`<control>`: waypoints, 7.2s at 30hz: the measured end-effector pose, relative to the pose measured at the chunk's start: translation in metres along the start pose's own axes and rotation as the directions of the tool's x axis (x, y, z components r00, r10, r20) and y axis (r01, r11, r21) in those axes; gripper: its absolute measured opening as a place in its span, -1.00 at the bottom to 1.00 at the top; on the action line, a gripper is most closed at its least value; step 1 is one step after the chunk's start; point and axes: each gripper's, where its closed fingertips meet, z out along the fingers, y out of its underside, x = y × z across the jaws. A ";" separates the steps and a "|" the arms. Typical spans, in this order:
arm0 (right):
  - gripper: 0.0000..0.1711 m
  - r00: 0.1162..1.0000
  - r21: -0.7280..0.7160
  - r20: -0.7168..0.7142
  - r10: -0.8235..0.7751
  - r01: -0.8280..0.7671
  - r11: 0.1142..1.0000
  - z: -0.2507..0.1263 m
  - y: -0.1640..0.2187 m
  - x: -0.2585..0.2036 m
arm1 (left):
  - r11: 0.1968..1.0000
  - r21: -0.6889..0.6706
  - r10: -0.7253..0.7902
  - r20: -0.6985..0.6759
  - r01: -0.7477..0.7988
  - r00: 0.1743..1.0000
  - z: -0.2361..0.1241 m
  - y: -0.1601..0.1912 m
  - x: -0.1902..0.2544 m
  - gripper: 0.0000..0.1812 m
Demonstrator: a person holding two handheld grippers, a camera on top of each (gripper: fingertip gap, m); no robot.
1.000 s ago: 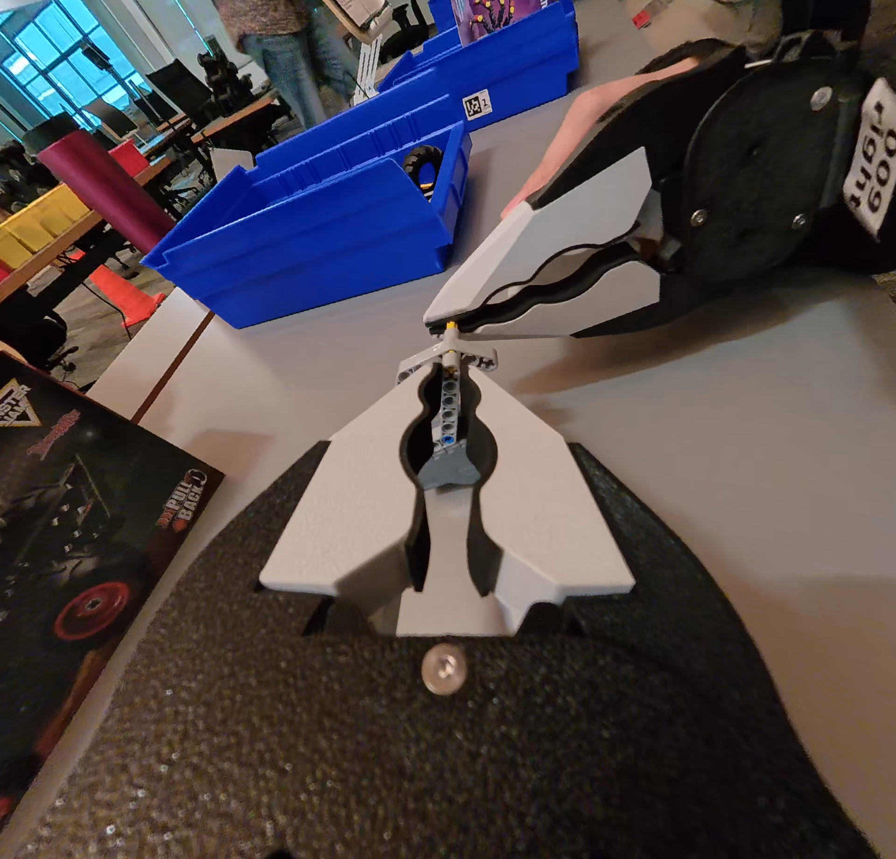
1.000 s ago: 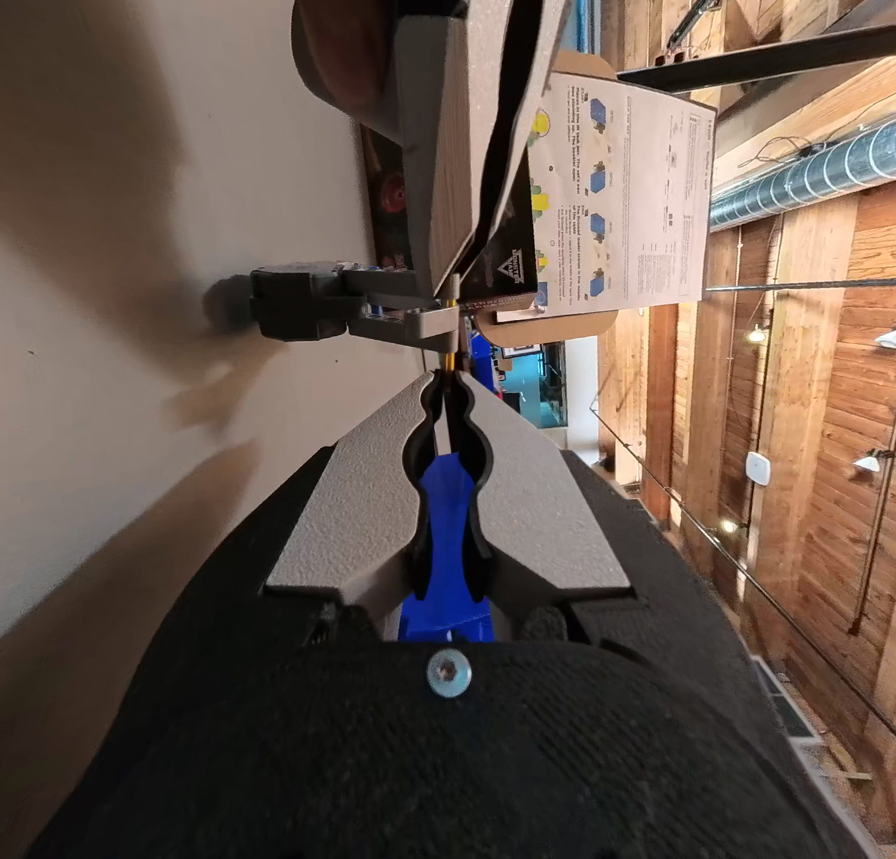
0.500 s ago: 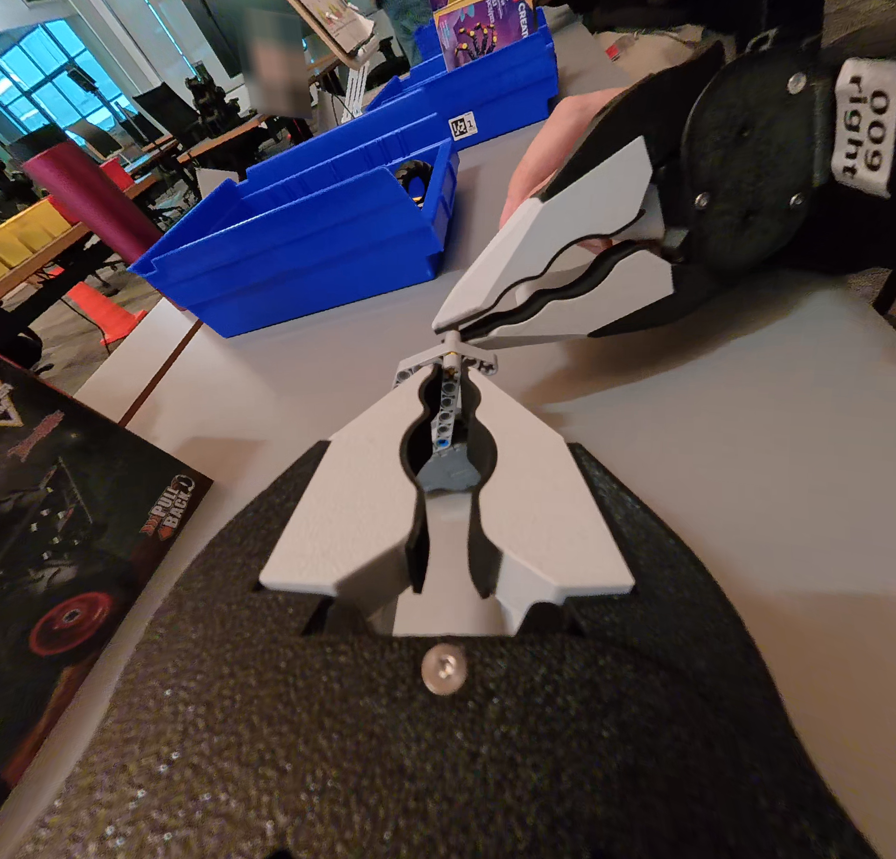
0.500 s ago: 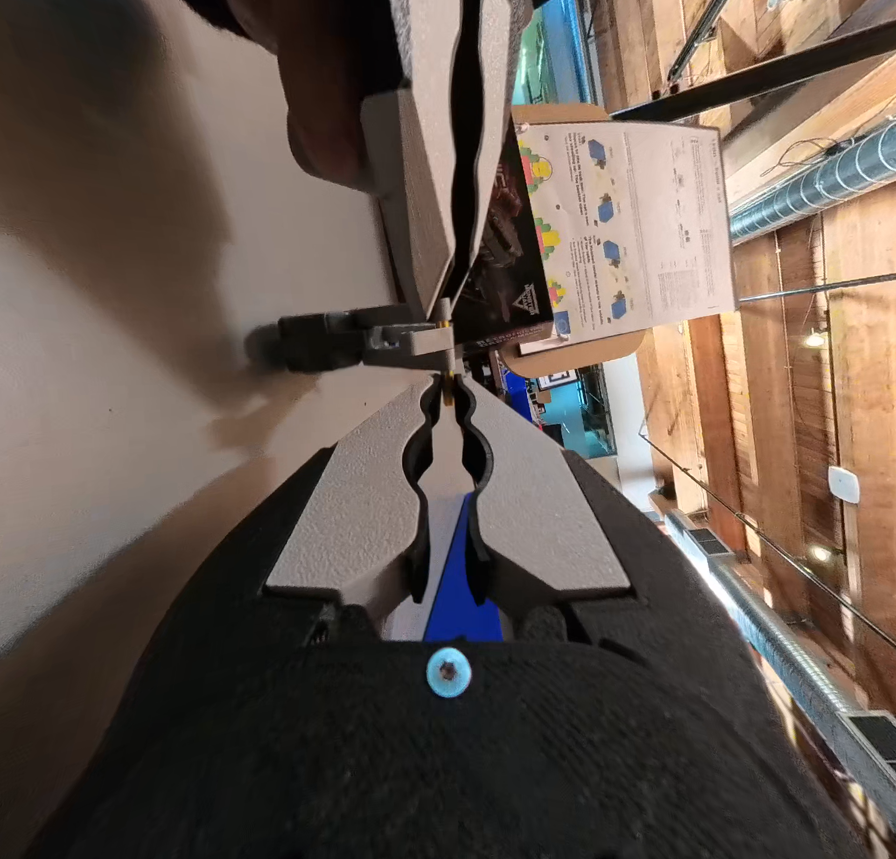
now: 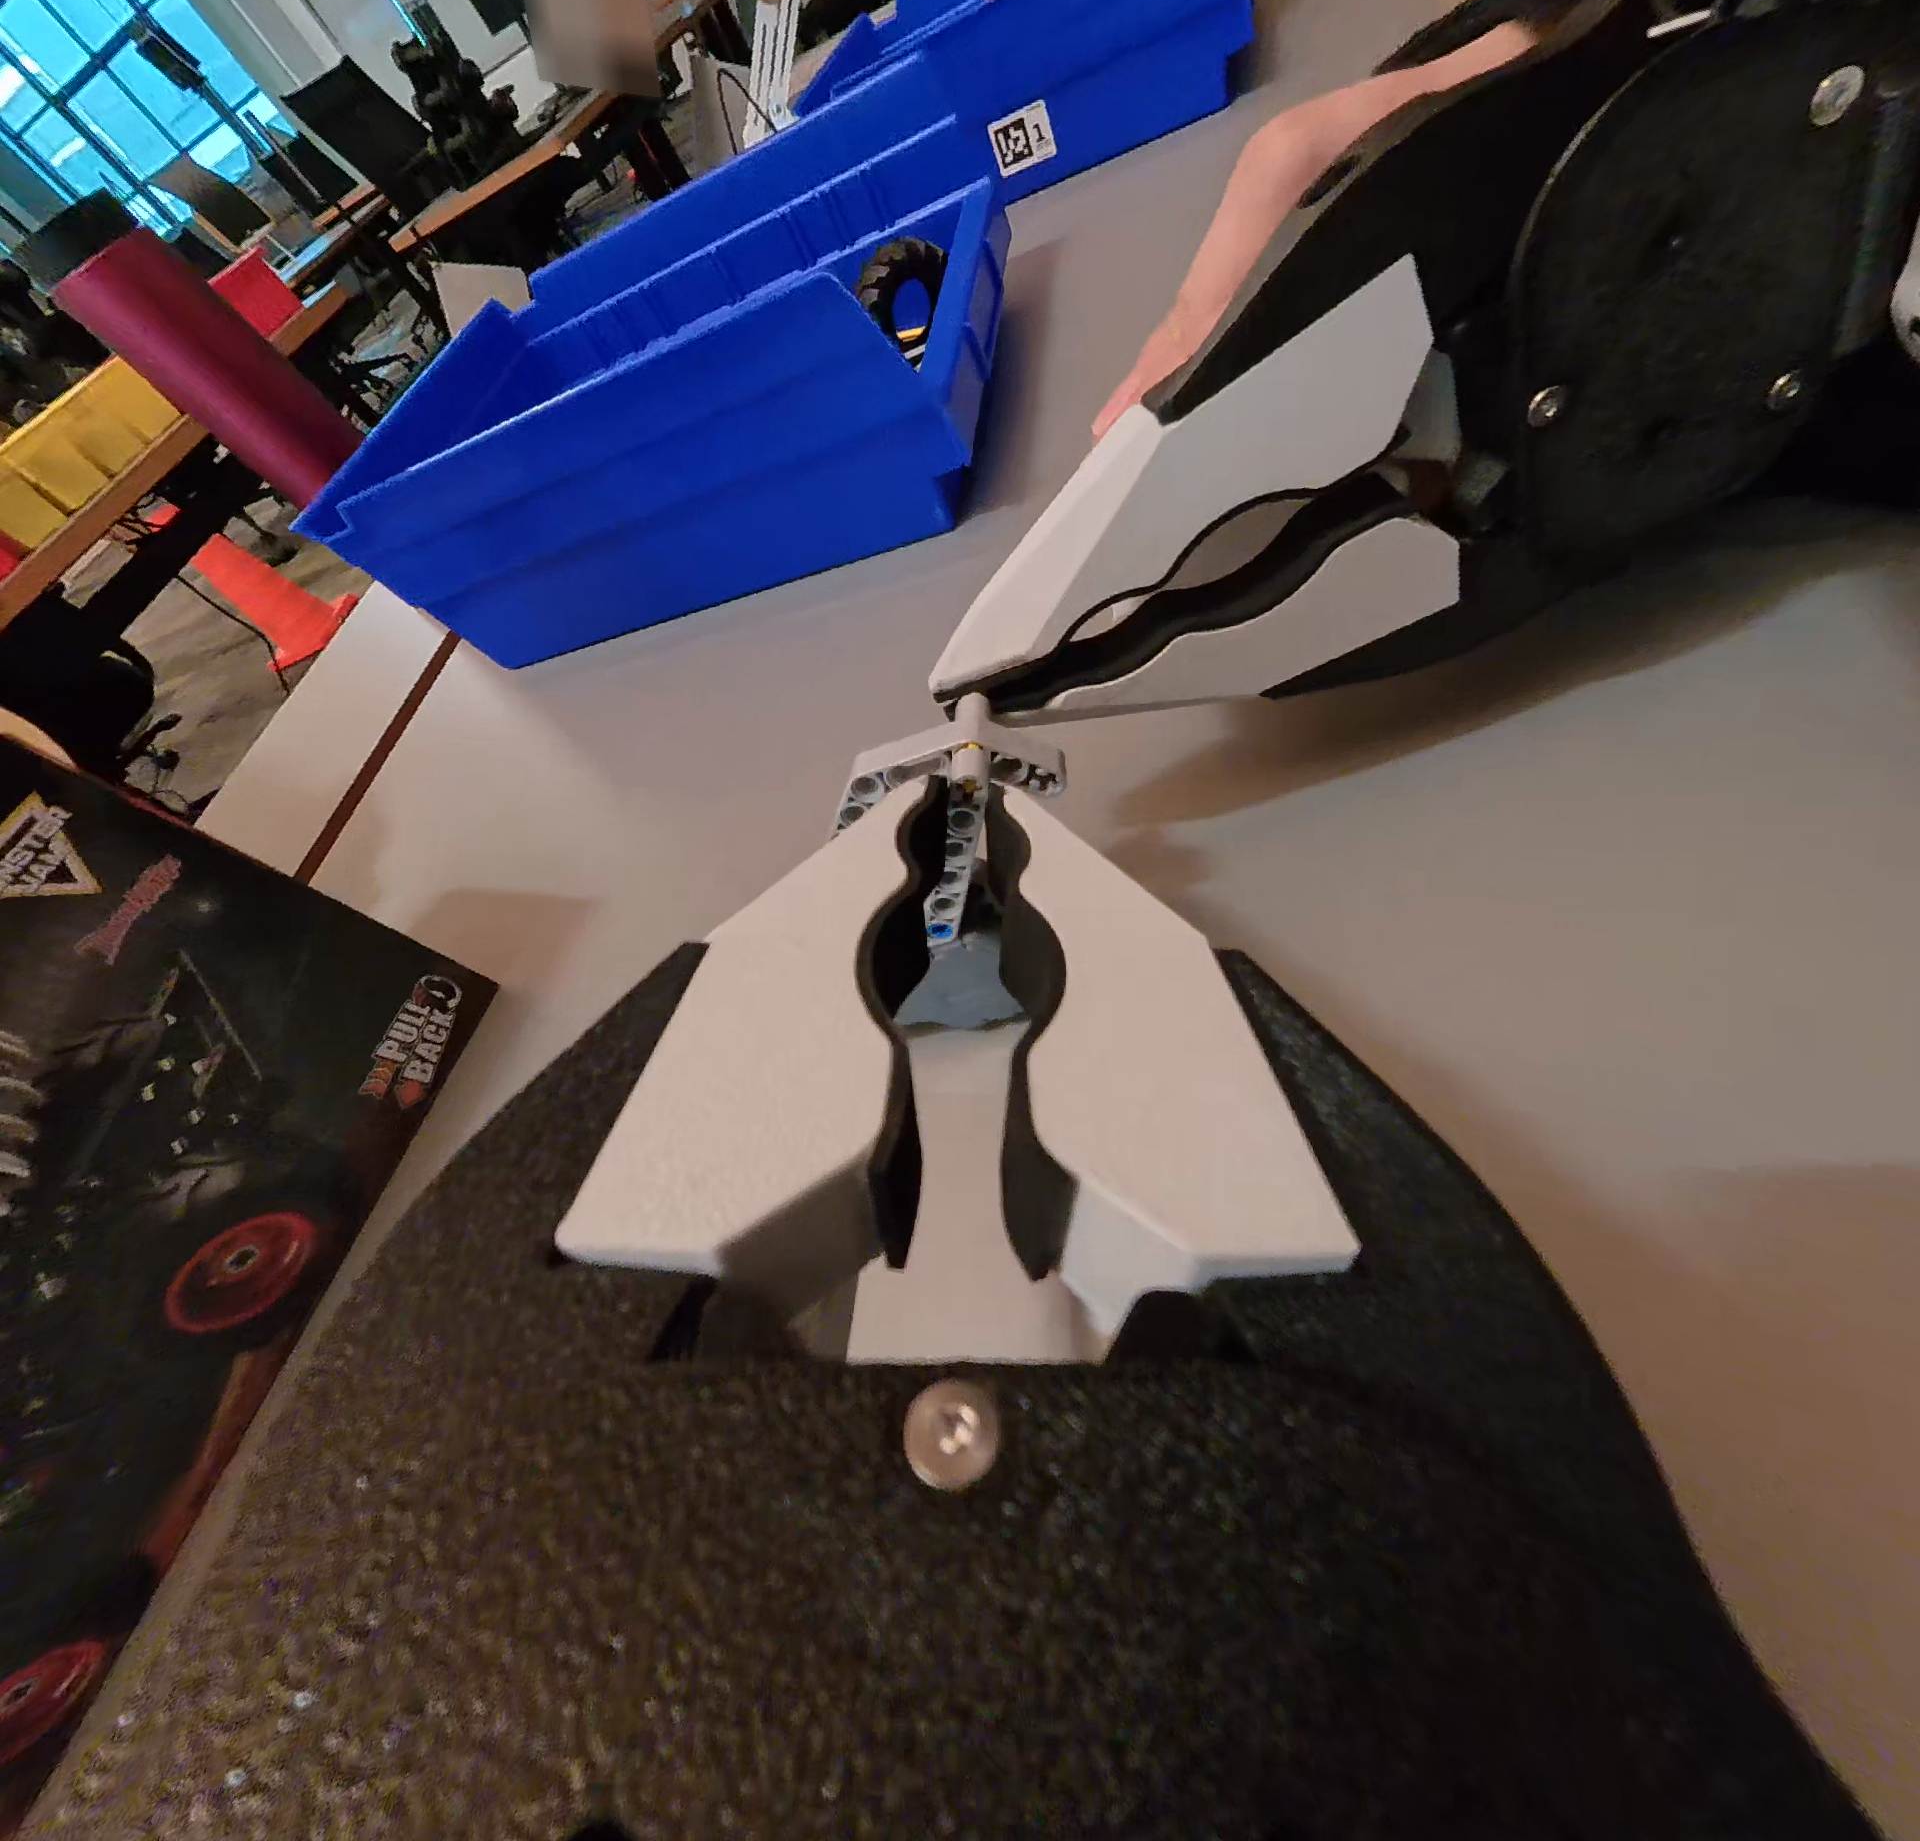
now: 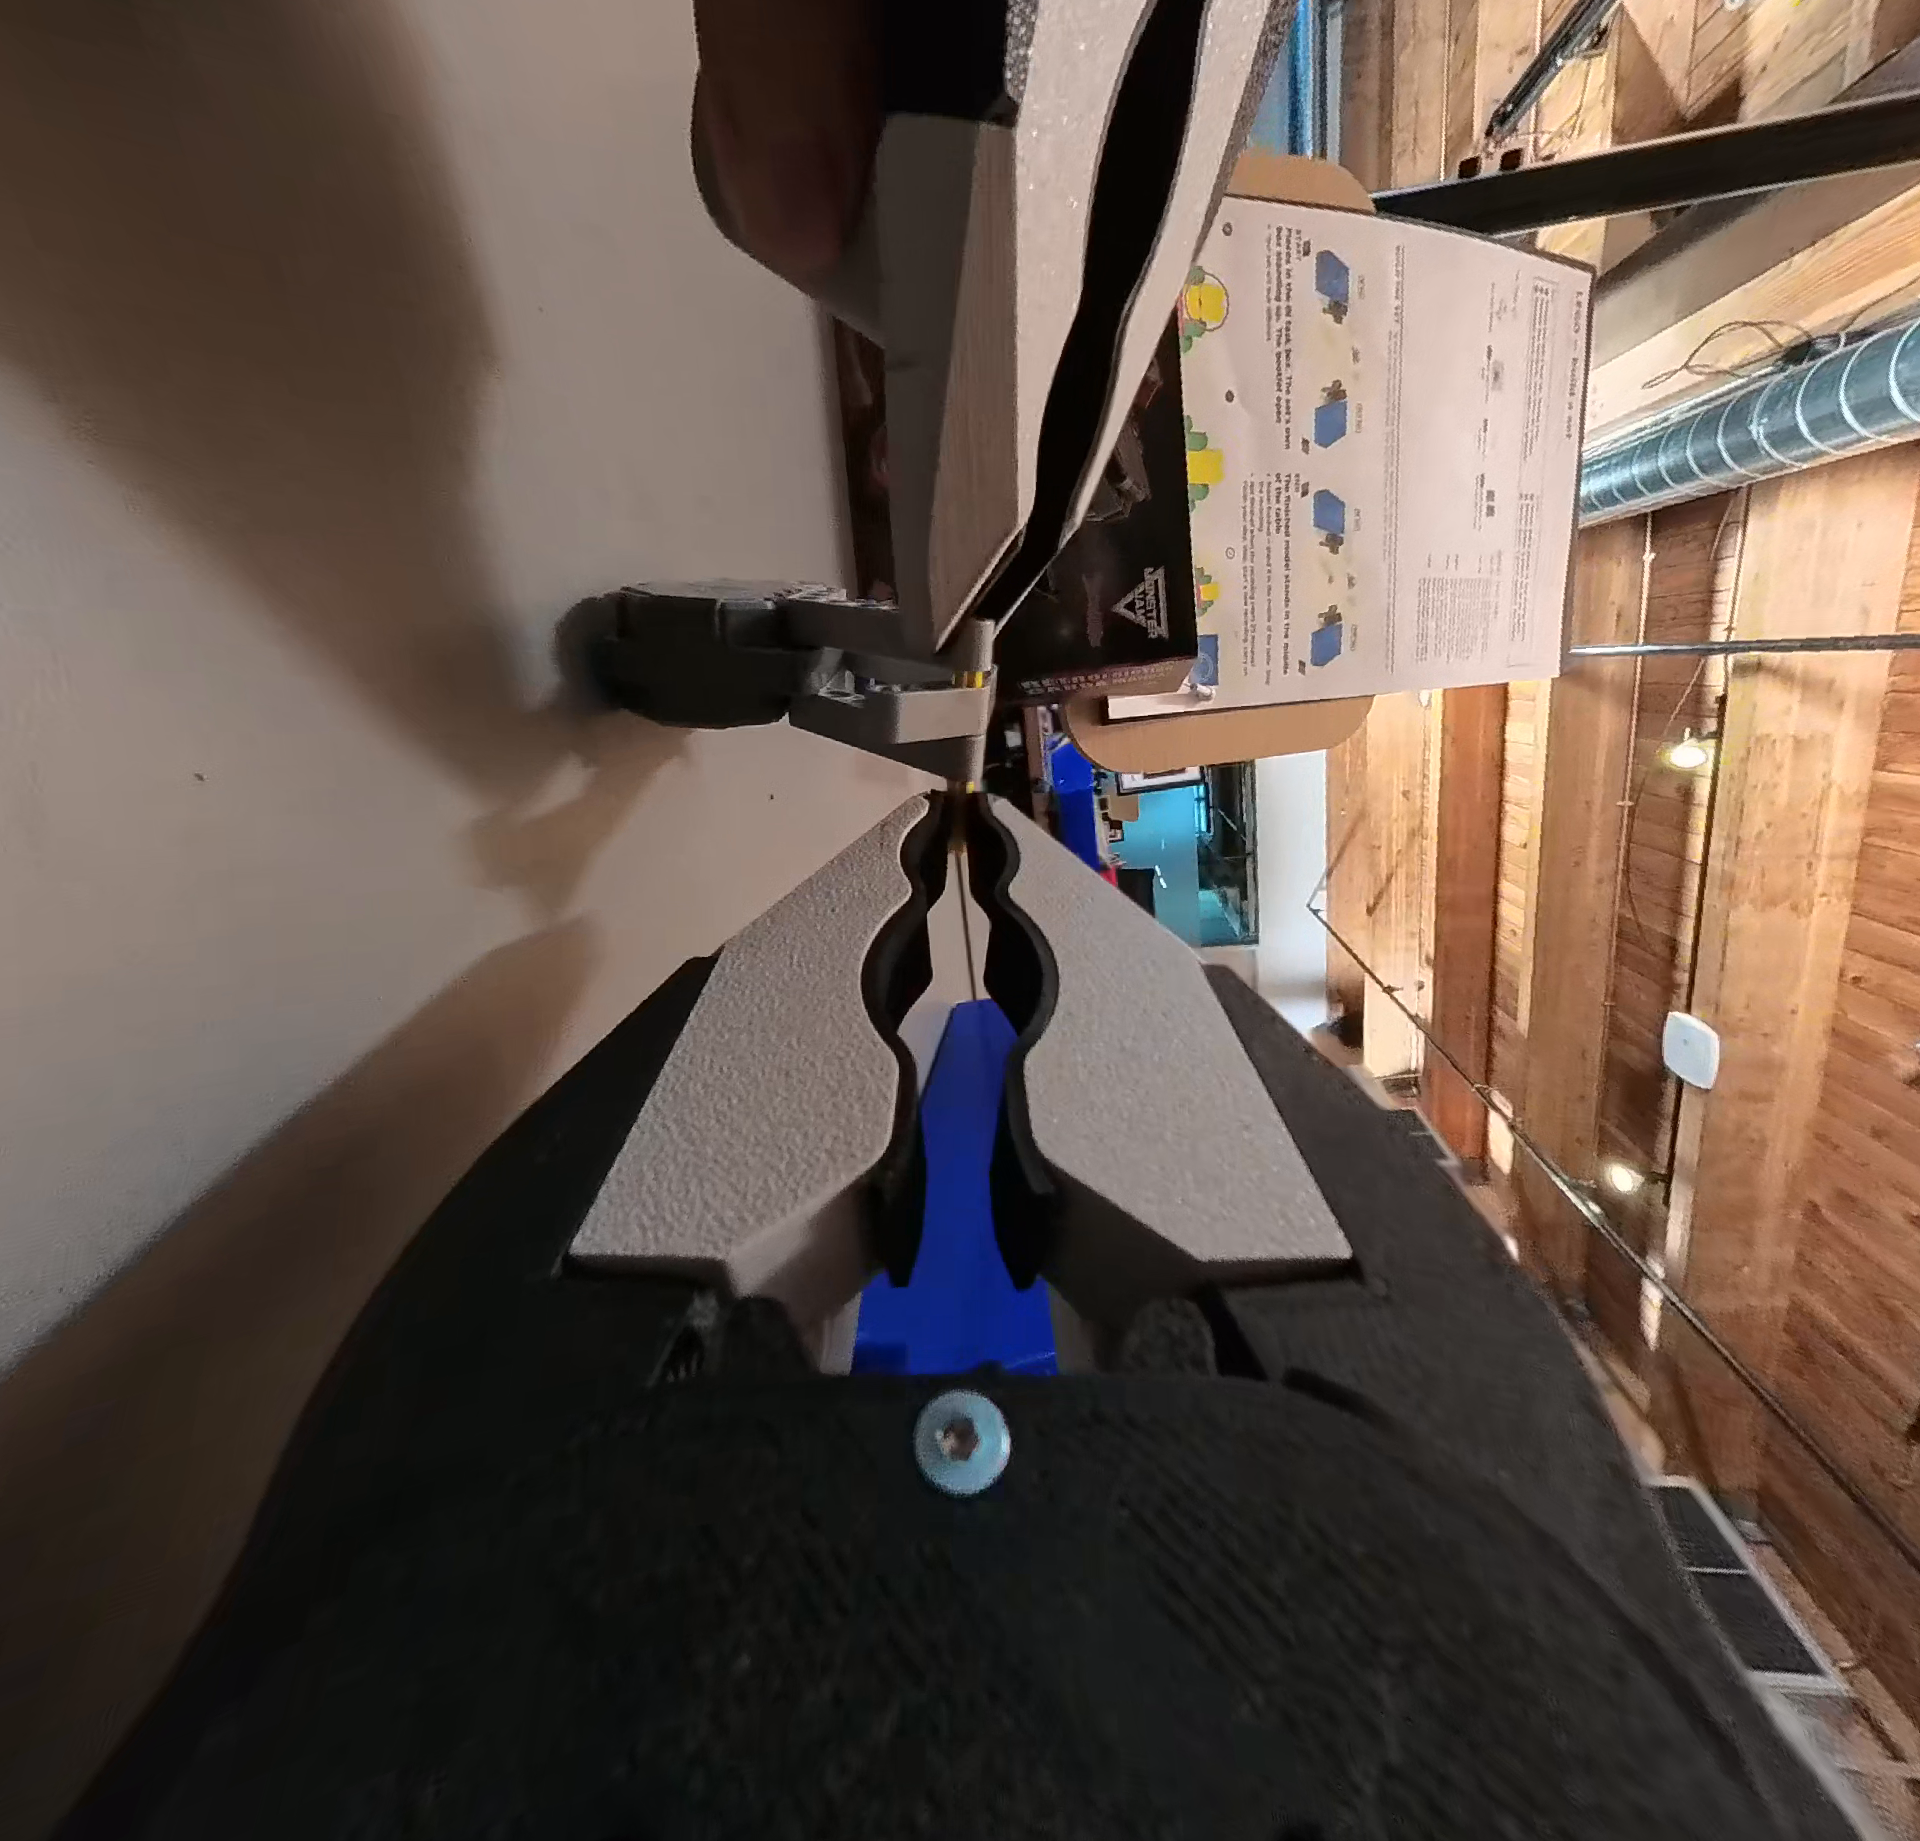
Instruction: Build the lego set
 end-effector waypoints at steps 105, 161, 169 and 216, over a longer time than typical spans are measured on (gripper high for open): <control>-0.96 0.998 -0.195 -0.067 0.003 -0.016 0.981 0.010 -0.001 0.004 | 0.967 0.002 -0.249 0.225 0.255 0.942 0.005 0.009 -0.009 -0.66; -0.97 0.469 0.014 0.274 0.839 -0.875 0.484 0.023 -0.020 0.013 | 0.942 0.076 -0.337 0.212 0.328 0.917 0.001 0.014 -0.044 -0.85; -0.93 0.550 0.023 0.239 0.800 -0.827 0.561 0.025 -0.021 0.010 | 0.945 0.050 -0.326 0.234 0.323 0.916 0.001 0.018 -0.045 -0.85; -0.97 0.630 0.020 0.246 0.737 -0.763 0.646 0.023 -0.023 0.001 | 0.969 -0.001 -0.244 0.161 0.248 0.956 0.004 0.023 -0.036 -0.80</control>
